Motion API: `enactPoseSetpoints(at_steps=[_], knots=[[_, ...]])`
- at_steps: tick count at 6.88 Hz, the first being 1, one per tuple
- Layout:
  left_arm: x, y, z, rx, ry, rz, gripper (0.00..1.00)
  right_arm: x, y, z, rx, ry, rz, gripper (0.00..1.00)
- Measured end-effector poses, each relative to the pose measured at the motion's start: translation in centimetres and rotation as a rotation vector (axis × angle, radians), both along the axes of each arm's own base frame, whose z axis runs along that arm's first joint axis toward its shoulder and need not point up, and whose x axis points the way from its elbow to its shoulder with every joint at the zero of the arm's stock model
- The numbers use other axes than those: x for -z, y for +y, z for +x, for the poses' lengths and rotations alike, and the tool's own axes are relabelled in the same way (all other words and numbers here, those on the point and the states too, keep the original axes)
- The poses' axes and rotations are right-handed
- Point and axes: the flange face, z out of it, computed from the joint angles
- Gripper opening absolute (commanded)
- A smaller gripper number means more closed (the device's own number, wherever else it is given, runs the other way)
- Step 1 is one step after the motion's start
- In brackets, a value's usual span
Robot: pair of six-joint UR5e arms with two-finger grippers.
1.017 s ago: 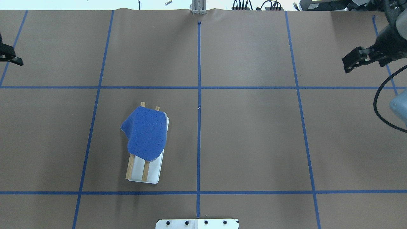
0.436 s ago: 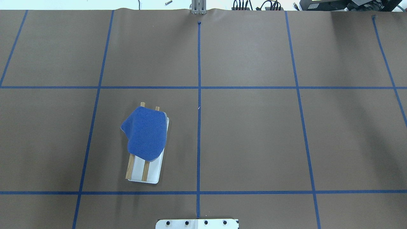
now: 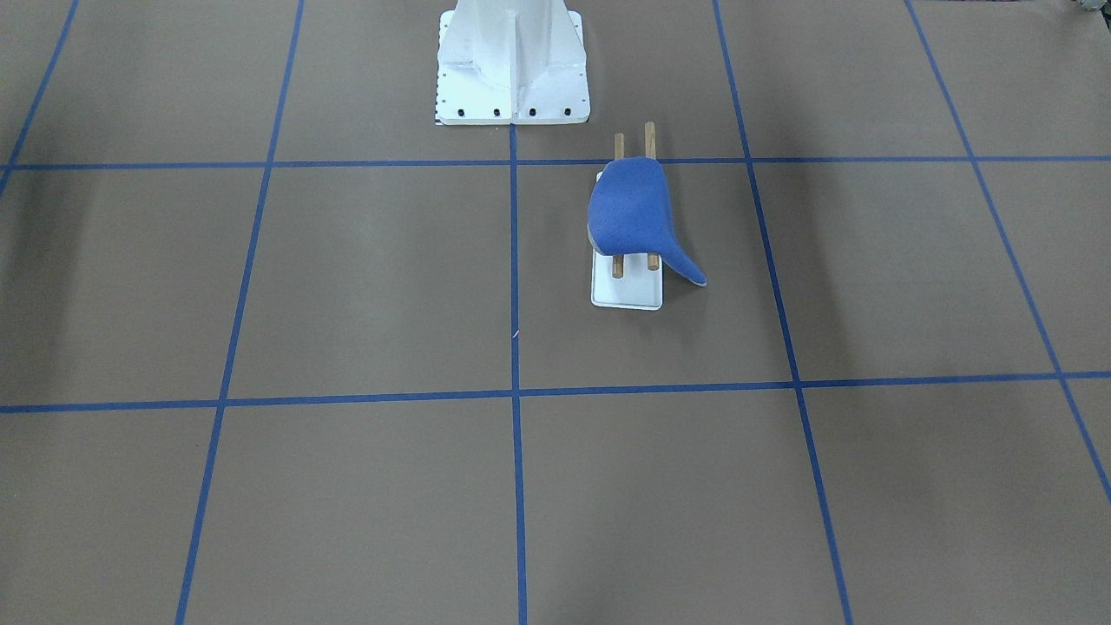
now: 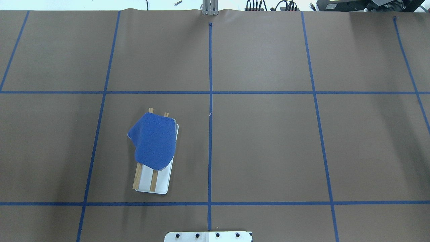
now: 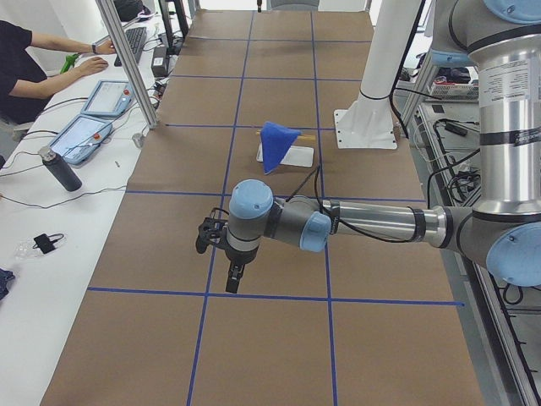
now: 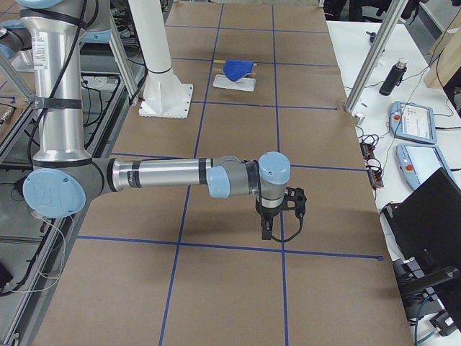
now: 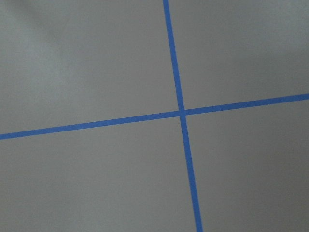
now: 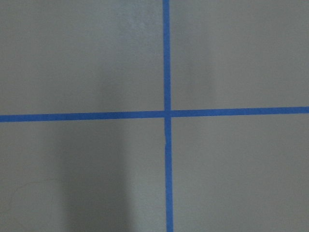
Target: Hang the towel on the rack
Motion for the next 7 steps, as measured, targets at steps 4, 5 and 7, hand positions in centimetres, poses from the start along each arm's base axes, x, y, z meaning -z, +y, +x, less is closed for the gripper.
enactPoseSetpoints(at_steps=[4, 5, 7], knots=[[-1.1, -0.9, 0.1, 0.078, 0.025, -0.100, 0.98, -3.6, 0.0, 3.6, -0.004, -0.061, -0.120, 1.00], [-1.0, -0.9, 0.3, 0.084, 0.048, -0.119, 0.98, -0.9, -0.8, 4.4, -0.018, -0.068, -0.142, 1.00], [-0.6, -0.9, 0.7, 0.077, 0.108, -0.154, 0.98, 3.0, -0.8, 4.8, -0.024, -0.055, -0.122, 1.00]])
